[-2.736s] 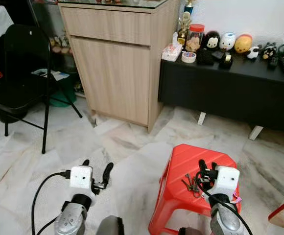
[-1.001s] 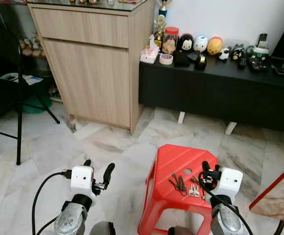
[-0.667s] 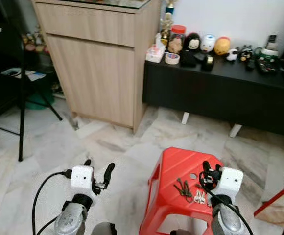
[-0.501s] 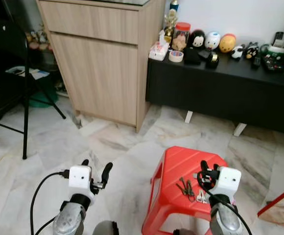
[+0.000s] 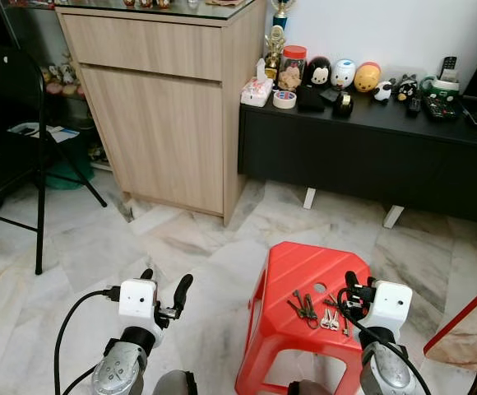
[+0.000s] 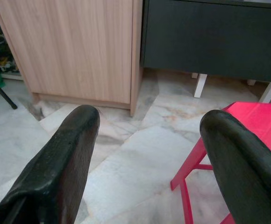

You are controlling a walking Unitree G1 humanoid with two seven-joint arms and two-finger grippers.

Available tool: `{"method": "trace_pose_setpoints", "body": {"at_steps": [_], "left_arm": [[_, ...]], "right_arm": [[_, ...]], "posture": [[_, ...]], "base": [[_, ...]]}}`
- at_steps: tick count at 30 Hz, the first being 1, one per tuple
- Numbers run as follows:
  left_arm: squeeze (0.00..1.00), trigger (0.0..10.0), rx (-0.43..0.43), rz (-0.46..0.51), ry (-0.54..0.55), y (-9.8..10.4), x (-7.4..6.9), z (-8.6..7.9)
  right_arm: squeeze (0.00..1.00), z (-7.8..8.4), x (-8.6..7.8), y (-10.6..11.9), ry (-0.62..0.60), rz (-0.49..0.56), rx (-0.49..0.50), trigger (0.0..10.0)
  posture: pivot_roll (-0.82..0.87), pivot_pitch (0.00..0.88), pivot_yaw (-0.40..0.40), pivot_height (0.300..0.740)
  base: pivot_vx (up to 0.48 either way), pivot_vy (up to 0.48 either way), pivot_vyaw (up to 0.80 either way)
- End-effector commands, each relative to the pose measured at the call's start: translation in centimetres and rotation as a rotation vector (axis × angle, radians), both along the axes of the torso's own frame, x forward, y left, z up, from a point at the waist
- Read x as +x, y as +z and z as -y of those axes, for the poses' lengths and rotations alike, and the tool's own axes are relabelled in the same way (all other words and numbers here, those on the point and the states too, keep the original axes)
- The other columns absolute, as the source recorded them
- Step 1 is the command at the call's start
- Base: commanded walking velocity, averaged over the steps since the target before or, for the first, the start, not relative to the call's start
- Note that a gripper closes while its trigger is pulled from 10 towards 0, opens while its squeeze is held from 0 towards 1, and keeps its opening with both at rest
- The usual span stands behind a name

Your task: Hang keys on a hook

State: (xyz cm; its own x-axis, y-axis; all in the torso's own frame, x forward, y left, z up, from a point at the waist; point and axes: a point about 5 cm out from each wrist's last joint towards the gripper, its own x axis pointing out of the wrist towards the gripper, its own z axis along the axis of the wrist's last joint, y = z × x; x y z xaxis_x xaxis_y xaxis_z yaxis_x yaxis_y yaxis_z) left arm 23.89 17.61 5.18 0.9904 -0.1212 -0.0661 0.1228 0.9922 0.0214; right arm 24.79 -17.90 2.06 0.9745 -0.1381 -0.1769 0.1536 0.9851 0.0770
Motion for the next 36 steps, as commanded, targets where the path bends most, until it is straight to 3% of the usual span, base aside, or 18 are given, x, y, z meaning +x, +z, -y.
{"method": "trace_pose_setpoints", "body": {"at_steps": [1, 13, 27, 36], "left_arm": [[0.0, 10.0, -0.004, -0.012, 0.001, -0.22, -0.11, 0.0], [0.0, 10.0, -0.006, -0.008, -0.008, -0.15, -0.06, 0.12], [0.0, 10.0, -0.004, -0.001, -0.009, -0.05, 0.05, 0.03], [0.0, 10.0, -0.006, 0.001, -0.009, -0.06, 0.0, 0.07]], "right_arm": [[0.0, -0.03, 0.18, 0.2, -0.002, 0.011, 0.003, 10.0], [0.0, 0.0, 0.21, 0.11, 0.003, 0.012, 0.006, 10.0], [0.0, -0.19, 0.38, -0.02, 0.01, 0.009, 0.01, 10.0], [0.0, -0.32, 0.45, -0.08, 0.017, 0.01, 0.012, 10.0]], "posture": [[0.03, 0.013, -0.053, 0.626], [0.03, 0.013, -0.053, 0.626], [0.03, 0.0, -0.054, 0.626], [0.03, 0.0, -0.056, 0.626]], "base": [[0.0, 0.0, 0.0], [0.0, 0.0, 0.0], [0.383, 0.0, 0.0], [0.0, 0.0, 0.0]]}}
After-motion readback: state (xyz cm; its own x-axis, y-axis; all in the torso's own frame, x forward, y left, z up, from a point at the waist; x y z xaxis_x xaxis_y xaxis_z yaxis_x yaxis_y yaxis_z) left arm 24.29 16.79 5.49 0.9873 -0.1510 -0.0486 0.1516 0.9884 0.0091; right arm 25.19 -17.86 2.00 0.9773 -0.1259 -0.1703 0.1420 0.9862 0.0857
